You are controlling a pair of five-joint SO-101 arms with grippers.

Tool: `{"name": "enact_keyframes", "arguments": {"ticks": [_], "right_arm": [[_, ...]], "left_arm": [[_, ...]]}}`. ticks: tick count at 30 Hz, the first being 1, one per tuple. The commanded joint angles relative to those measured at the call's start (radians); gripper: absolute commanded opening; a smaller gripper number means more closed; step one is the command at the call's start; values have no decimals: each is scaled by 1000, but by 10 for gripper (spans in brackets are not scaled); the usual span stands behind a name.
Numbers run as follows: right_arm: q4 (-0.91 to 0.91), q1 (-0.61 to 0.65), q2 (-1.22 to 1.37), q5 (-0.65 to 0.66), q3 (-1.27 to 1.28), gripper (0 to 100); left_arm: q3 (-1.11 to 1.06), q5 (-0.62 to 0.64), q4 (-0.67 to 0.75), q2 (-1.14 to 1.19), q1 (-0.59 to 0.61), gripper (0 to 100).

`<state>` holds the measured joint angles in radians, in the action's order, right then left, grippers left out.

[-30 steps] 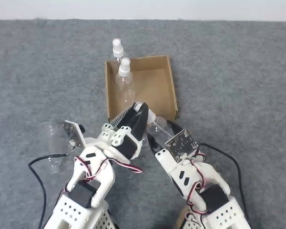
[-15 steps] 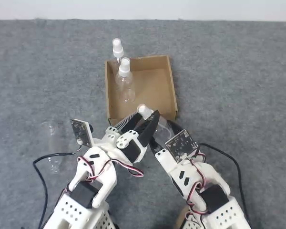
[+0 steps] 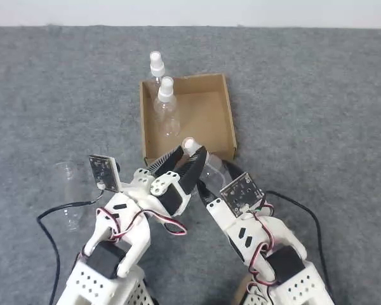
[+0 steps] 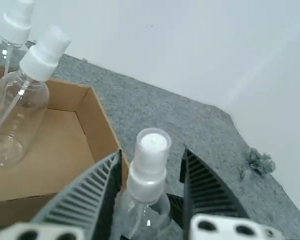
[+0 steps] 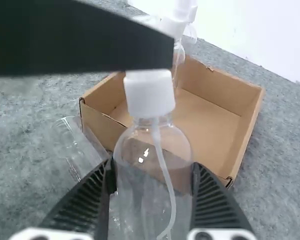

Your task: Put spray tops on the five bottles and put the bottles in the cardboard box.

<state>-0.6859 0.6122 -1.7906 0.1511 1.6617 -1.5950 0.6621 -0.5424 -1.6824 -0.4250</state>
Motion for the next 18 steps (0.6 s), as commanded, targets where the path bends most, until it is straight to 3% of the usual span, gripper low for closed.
{"name": "enact_keyframes", "arguments": {"ticks": [1,11,18], "right_arm": [[-1,5,-24,6,21,76],[-2,2,-24,6,21,76],[-1,2,-24,6,21,76]], "left_arm": [[108,6,-48,-20,15,178],[197,60,-158,-21,26,176],[197,130,-89,-21,187,174]]}}
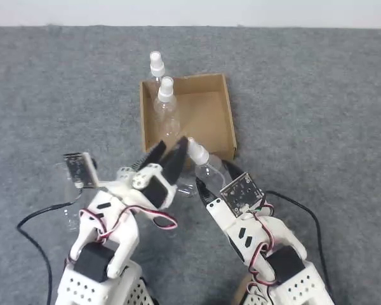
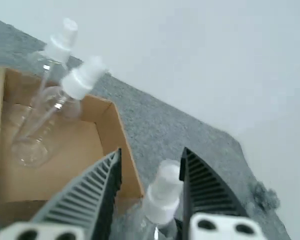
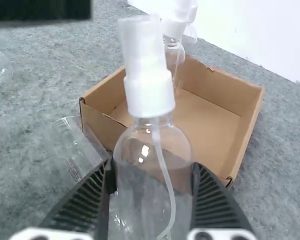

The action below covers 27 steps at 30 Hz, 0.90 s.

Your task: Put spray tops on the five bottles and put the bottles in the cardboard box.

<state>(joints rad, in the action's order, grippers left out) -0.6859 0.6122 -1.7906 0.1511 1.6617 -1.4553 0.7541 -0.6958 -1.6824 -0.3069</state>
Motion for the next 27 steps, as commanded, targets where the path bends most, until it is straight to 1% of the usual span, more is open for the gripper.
{"name": "enact_keyframes", "arguments": {"ticks": [1,8,15,18,21,24,27], "right_arm": [[-1,2,-24,6,21,76],[10,2,-24,6,21,76],[104,7,-24,5,21,76],[130,12,-24,3,21,76],[154,13,-24,3,21,76],[170,53,-25,3,21,76],[165,93,-25,5,21,76]], "left_arm": [[56,44,69,-21,81,174],[53,48,71,-21,94,173],[41,48,72,-21,123,173],[-10,46,150,-21,117,173],[-91,41,284,-21,123,173],[-171,34,408,-21,112,173],[-225,-34,480,-20,84,173]]}}
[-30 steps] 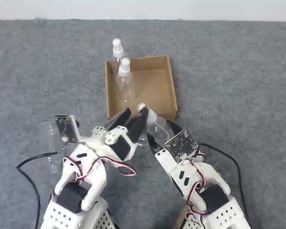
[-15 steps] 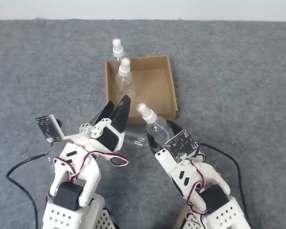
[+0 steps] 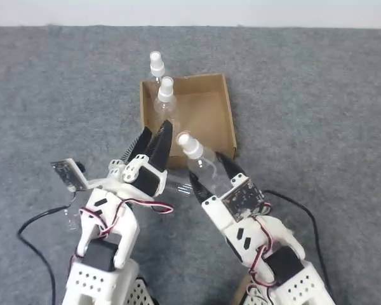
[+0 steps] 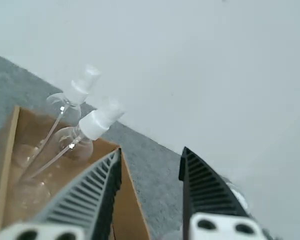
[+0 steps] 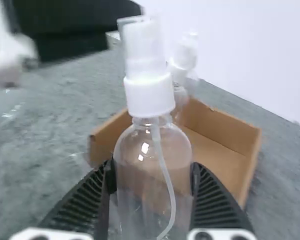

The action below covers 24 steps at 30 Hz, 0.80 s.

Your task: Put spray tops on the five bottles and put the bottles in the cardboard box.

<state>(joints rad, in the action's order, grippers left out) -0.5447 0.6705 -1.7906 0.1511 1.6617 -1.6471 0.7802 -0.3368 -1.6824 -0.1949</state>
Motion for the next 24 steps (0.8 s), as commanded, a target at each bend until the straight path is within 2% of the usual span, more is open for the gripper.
{"name": "enact_keyframes", "arguments": {"ticks": [1,7,12,24], "right_arm": [[22,39,-25,5,21,76],[21,38,-25,5,21,76],[16,31,-25,5,21,76],[-19,-5,-25,5,21,76]], "left_arm": [[-44,-74,129,-20,-41,173],[-45,-87,57,-18,-149,173],[-45,-146,5,-20,-227,173],[-36,-149,-9,-20,-233,173]]}}
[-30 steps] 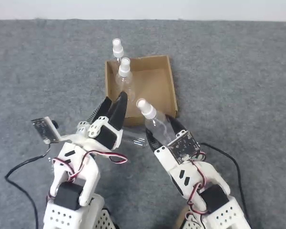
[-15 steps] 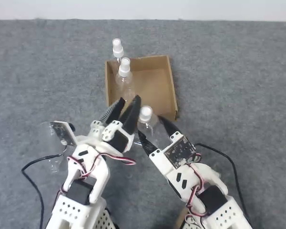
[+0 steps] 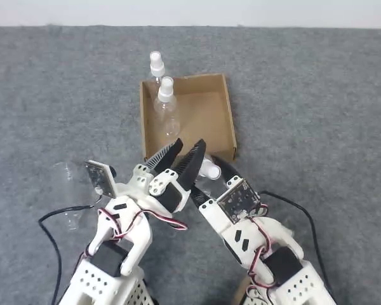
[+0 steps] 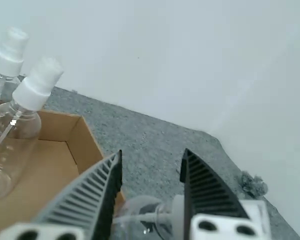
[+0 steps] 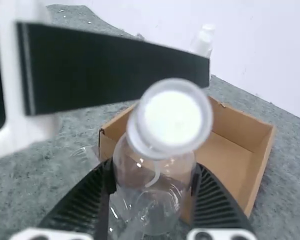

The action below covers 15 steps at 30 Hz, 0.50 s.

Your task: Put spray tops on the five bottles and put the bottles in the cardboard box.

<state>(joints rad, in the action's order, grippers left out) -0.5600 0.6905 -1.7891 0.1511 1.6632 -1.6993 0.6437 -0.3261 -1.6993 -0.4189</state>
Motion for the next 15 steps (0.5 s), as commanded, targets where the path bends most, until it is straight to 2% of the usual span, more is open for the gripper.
{"name": "enact_keyframes", "arguments": {"ticks": [1,9,15], "right_arm": [[-15,-36,-27,5,20,76],[-94,-59,-27,3,20,76],[-113,-134,-27,3,20,76]], "left_arm": [[16,-12,-20,-3,-8,173],[36,-12,-21,-5,-5,173],[64,-9,-21,-5,92,173]]}}
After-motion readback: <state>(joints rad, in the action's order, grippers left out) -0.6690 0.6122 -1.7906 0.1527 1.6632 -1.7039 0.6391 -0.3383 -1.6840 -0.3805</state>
